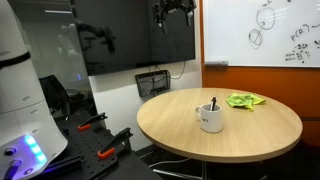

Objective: Remove the marker from the cup and put it on the table

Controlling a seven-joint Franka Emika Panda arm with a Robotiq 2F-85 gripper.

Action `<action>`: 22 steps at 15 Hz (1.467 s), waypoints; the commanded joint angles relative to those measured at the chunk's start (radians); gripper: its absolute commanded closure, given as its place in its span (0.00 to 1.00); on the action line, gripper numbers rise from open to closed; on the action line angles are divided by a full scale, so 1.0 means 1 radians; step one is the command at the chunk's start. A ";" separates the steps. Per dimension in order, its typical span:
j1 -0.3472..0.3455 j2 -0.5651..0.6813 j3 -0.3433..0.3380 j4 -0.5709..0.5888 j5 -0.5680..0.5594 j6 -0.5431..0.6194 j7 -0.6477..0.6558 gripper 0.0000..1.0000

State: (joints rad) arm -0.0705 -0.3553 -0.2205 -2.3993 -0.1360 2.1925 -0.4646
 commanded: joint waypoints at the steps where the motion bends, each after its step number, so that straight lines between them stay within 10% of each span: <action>1: -0.005 0.000 0.005 0.002 0.003 -0.002 -0.002 0.00; 12: 0.002 0.057 0.007 0.000 0.015 0.099 0.010 0.00; 22: -0.048 0.611 0.073 0.211 0.159 0.287 -0.062 0.00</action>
State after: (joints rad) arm -0.0713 0.1267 -0.1882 -2.3052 -0.0223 2.4910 -0.4869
